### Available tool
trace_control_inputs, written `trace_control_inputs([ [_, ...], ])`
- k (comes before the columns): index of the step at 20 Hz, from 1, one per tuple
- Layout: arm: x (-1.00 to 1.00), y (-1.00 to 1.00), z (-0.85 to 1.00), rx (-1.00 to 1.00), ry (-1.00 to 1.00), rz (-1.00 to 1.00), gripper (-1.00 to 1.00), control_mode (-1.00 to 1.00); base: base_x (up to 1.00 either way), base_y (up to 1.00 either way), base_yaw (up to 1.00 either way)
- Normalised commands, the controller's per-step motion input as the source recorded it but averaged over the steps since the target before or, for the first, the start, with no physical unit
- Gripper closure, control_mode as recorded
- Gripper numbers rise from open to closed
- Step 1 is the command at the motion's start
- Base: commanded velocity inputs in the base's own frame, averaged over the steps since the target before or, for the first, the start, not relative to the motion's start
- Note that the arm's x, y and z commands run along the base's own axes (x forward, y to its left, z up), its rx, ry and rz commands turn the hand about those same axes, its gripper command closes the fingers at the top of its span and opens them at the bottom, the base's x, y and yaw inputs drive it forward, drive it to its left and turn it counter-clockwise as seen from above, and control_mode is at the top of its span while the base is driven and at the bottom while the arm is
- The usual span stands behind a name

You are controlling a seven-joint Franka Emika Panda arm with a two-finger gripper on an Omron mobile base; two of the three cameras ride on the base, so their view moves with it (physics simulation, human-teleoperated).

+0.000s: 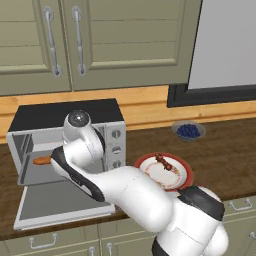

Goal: Pick up the kebab skewer and baguette bread, and place them inside the toaster oven. Close the toaster oven door and start by setting the timer.

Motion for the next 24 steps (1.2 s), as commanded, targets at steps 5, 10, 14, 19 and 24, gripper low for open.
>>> trace_control_inputs([
  [5,-1.00,-0.78,0.01,-0.01,0.04,0.03,-1.00,-1.00,0.00,0.00,0.00],
  [10,-0.63,-0.95,0.15,-0.02,0.03,0.10,-1.00,-1.00,0.00,0.00,0.00],
  [14,-0.16,-0.80,0.18,-0.02,0.01,0.32,-1.00,-1.00,0.00,0.00,0.00],
  [19,-0.04,-0.68,0.10,-0.01,0.01,0.46,-1.00,-1.00,0.00,0.00,0.00],
  [24,-0.02,-0.64,0.00,-0.08,0.00,0.45,-1.00,-1.00,0.00,0.00,0.00],
])
